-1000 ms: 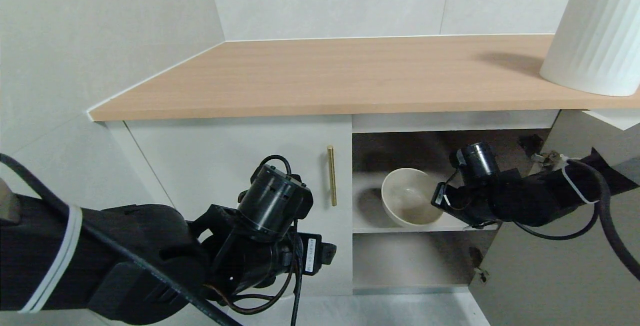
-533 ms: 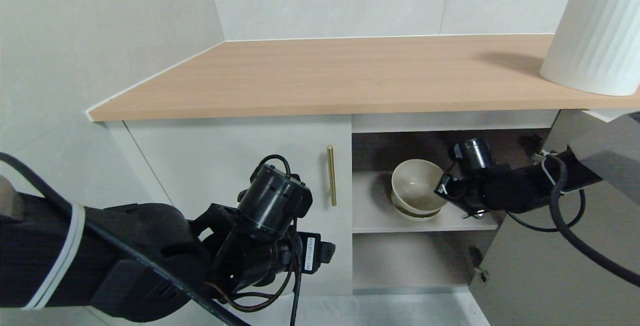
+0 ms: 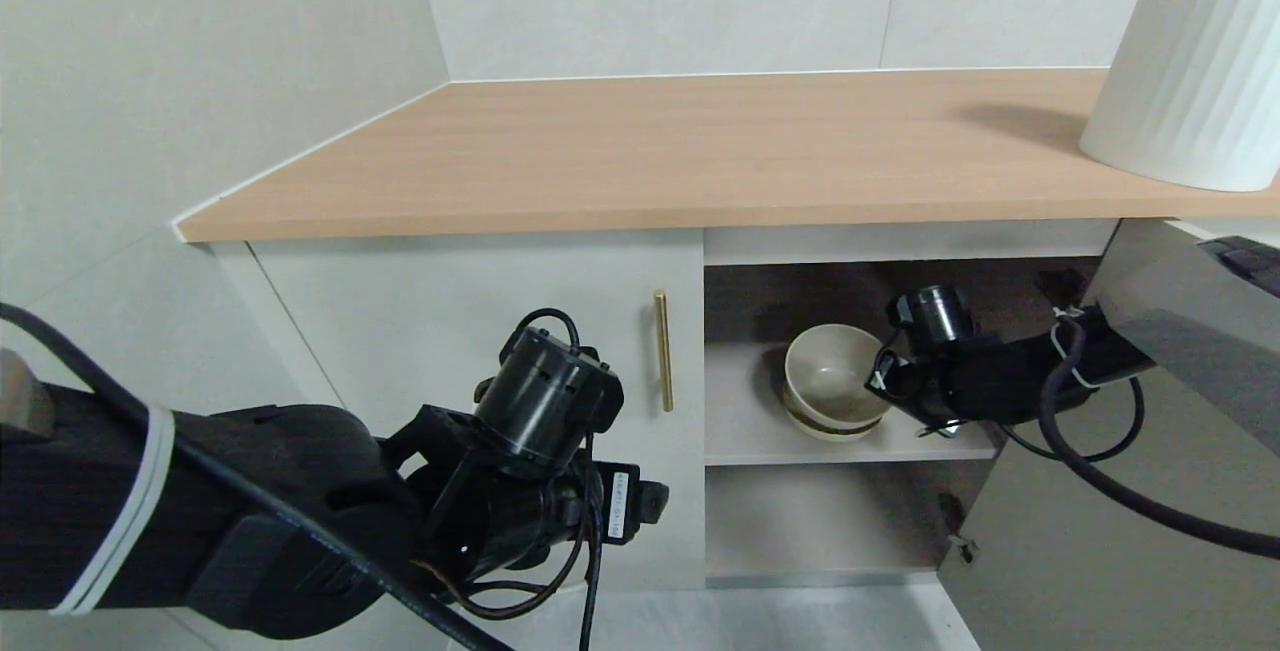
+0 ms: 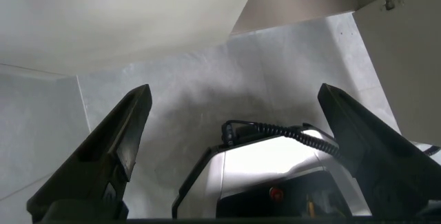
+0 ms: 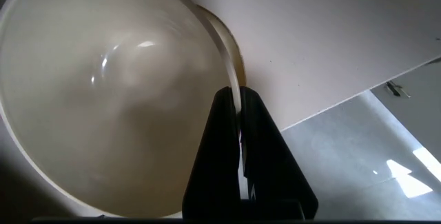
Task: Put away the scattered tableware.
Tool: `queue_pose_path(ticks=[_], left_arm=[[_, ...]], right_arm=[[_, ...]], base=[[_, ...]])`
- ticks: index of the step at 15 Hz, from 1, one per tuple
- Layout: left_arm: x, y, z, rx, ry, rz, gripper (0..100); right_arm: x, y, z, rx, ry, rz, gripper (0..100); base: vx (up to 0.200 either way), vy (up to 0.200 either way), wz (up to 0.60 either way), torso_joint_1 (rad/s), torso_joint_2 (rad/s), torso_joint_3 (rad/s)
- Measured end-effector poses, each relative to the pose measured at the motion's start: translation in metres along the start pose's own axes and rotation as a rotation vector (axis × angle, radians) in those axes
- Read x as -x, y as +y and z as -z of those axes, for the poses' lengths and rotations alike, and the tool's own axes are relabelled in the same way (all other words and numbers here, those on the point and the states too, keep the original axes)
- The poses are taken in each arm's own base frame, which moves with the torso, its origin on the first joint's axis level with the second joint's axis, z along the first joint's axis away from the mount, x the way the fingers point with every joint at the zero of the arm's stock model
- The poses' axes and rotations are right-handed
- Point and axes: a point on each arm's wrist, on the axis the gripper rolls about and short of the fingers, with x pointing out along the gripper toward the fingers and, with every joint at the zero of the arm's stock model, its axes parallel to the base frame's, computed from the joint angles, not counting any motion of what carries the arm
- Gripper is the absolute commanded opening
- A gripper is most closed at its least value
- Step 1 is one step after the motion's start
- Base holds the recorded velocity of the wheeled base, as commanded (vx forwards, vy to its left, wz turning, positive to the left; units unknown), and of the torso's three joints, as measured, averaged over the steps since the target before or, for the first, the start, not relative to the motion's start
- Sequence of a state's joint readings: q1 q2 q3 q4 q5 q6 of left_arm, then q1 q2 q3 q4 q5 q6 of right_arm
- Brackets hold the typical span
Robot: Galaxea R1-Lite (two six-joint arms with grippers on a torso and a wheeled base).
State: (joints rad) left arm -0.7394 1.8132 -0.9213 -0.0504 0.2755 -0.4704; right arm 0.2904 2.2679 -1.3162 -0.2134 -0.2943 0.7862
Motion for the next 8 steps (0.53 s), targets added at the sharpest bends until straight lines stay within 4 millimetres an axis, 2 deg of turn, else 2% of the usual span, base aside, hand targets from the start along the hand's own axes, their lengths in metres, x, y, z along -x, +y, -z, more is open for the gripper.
queue_pose_path(ticks=[8], left_arm=[[-0.0005,0.0001,0.0004,-0.001,0.002,-0.001,100]], right_arm=[[-0.0103,0.0004,0.0045,0.006,0.003,0.012,0]], base=[[0.0,0.0,0.0,0.0,0.0,0.0]])
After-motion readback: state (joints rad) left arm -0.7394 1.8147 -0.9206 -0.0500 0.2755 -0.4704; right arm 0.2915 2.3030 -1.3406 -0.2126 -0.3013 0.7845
